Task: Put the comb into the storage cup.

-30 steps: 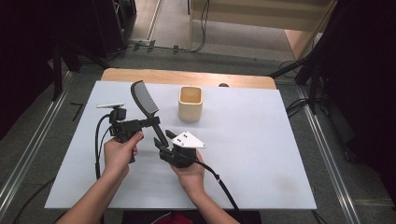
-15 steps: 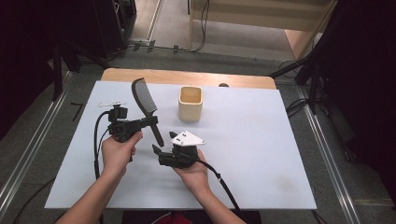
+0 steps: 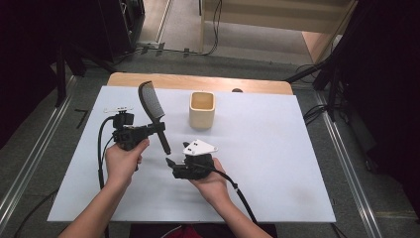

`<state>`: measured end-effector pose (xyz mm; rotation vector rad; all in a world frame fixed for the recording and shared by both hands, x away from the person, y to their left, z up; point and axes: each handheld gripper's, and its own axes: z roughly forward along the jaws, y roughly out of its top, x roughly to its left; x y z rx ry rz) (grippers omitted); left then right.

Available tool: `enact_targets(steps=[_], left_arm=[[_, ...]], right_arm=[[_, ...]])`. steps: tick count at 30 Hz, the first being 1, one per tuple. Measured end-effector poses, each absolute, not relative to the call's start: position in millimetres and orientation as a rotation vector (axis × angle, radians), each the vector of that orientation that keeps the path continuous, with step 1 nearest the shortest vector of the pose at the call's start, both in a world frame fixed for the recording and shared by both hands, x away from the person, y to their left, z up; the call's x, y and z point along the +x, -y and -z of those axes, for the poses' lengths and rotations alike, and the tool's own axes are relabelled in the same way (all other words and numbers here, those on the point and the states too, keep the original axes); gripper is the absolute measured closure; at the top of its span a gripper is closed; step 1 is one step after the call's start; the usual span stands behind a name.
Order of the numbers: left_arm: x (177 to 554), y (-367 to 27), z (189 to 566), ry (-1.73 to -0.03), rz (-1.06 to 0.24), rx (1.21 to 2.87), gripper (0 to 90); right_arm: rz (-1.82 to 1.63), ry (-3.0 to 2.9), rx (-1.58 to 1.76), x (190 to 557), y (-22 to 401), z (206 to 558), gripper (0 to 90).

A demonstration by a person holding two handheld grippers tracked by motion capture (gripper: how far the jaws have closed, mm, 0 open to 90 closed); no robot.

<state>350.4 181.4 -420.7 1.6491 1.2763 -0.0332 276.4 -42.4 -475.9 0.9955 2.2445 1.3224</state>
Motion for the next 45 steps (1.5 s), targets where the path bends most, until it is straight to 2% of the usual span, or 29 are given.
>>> enact_targets(steps=[21, 45], left_arm=[[350.9, -181.9, 419.1, -1.263, 0.002, 1.681, 73.3], [351.7, -185.5, 418.5, -1.238, -0.026, 1.705, 73.3]], right_arm=[[-1.262, -2.327, 0.942, 273.7, 74.1, 466.8, 23.2], [-1.272, -2.334, 0.966, 266.1, 122.6, 474.2, 23.0]])
